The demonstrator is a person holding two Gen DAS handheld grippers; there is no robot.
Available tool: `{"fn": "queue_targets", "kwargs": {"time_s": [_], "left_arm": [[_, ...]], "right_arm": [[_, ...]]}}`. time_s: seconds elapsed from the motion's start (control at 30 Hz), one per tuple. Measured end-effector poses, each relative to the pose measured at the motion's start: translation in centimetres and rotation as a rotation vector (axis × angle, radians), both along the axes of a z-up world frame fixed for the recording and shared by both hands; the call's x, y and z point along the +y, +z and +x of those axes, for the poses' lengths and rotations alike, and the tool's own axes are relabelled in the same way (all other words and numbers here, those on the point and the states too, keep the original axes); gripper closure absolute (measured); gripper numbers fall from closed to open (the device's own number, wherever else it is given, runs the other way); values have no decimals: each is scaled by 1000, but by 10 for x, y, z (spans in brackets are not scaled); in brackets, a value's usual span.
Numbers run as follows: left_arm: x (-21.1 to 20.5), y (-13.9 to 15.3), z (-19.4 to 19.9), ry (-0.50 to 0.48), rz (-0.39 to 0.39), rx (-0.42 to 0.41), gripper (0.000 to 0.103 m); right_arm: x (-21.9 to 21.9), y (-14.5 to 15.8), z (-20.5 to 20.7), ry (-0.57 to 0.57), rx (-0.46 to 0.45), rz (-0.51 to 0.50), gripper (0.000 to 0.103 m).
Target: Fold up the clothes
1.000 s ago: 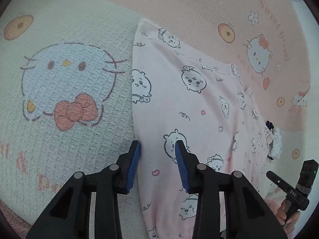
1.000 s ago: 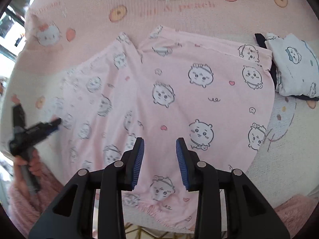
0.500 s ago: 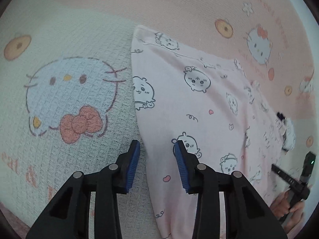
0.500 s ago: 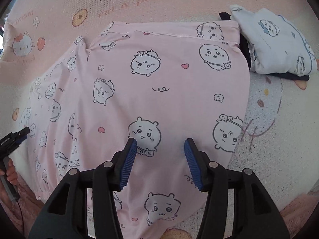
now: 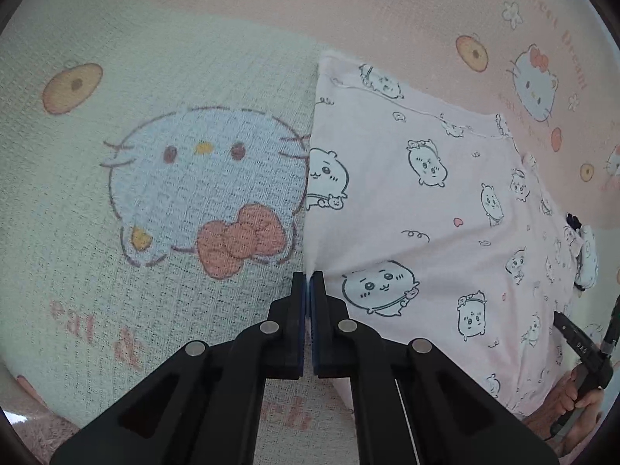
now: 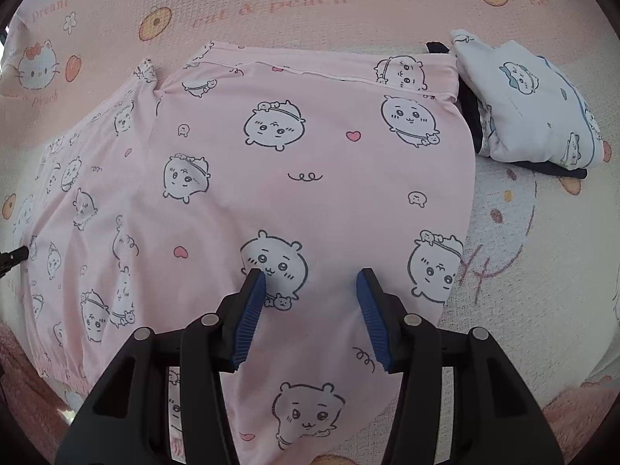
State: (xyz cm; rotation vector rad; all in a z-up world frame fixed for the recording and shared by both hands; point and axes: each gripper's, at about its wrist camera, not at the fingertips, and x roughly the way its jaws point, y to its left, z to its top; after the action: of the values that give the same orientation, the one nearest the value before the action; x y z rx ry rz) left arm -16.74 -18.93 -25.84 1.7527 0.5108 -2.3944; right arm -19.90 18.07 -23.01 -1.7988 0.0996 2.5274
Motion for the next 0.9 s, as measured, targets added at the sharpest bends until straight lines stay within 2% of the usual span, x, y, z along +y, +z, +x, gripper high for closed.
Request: {"fn": "queue_targets", "kwargs": {"time_s": [0.1,0.17,0.2,0.27,0.3,0.4,0.47,0.5,0.53,0.7,0.77,0.87,0.9], "left_arm": [[5,17,5,39,-41,21,94],[16,34,15,33,-9,96,92],[29,39,17,-18,11,124,90],[71,41,20,-184,48,141,74],[94,38,20,-267,66,145,71],[161,22,10,-450,111,106,70],[179,5,13,-502,60,23,70],[182,-3,18,-510,8,-22,70],[180,-4,25,-504,-21,-25,73],[129,3,51,-277,-144,-119,72],[123,8,60,-251,-116,-109,72],[134,6,68,-290,-31,-103,71],[139,2,71,-305,-49,-127,71]], "right_arm": [[2,7,5,-35,-6,47,53],[4,23,13,-44,34,-1,53],[2,30,16,-36,52,-26,53],[-10,38,19,3,66,-70,53],[-17,39,23,27,64,-95,53],[-41,27,40,116,11,-175,53],[-43,25,47,112,9,-144,53],[-43,25,51,110,9,-129,54],[-44,24,55,109,8,-113,54],[-47,19,74,99,6,-36,52],[-49,18,81,96,4,-5,52],[-64,20,91,104,28,-18,52],[-68,18,92,107,16,-35,52]]}}
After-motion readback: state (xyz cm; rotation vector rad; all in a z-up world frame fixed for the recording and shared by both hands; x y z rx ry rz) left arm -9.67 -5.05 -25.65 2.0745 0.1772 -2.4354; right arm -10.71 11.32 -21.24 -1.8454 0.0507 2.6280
